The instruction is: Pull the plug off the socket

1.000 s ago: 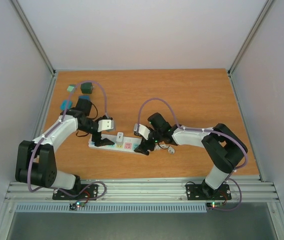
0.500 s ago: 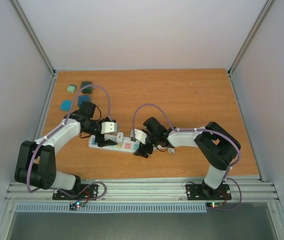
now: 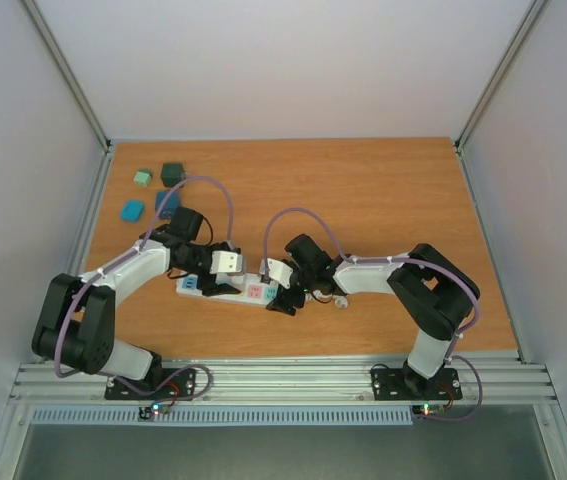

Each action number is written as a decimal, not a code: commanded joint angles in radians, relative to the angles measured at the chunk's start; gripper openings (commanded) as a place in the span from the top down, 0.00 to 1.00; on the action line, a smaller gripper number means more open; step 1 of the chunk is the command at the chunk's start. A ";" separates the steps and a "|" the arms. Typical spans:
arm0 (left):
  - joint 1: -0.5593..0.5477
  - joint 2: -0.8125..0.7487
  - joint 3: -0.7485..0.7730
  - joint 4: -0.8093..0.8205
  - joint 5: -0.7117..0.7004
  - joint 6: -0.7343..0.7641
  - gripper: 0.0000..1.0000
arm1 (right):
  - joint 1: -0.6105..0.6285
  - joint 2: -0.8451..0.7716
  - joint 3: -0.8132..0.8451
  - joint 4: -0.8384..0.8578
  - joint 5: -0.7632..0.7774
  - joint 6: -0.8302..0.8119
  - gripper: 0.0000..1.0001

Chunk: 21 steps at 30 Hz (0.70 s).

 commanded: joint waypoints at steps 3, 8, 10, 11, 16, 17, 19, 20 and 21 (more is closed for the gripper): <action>-0.016 0.026 -0.006 0.056 0.004 0.015 0.25 | 0.015 -0.023 -0.016 -0.023 -0.012 -0.044 0.35; -0.028 0.041 -0.016 0.076 -0.014 0.003 0.28 | 0.016 -0.024 -0.014 -0.034 -0.017 -0.041 0.37; -0.038 0.042 -0.031 0.094 -0.038 -0.003 0.29 | 0.017 -0.024 -0.014 -0.037 -0.018 -0.042 0.38; -0.043 0.042 -0.039 0.106 -0.049 -0.007 0.30 | 0.017 -0.024 -0.014 -0.037 -0.016 -0.042 0.39; -0.048 0.042 -0.050 0.121 -0.045 -0.030 0.36 | 0.023 -0.026 -0.018 -0.041 -0.008 -0.044 0.44; -0.048 0.041 -0.051 0.124 -0.043 -0.034 0.37 | 0.023 -0.026 -0.019 -0.040 -0.005 -0.044 0.45; -0.048 0.040 -0.053 0.129 -0.047 -0.037 0.39 | 0.025 -0.027 -0.022 -0.039 0.000 -0.044 0.47; -0.047 0.038 -0.052 0.133 -0.050 -0.037 0.42 | 0.025 -0.026 -0.023 -0.038 0.003 -0.044 0.48; -0.047 0.037 -0.048 0.137 -0.049 -0.047 0.45 | 0.025 -0.027 -0.025 -0.038 0.005 -0.044 0.49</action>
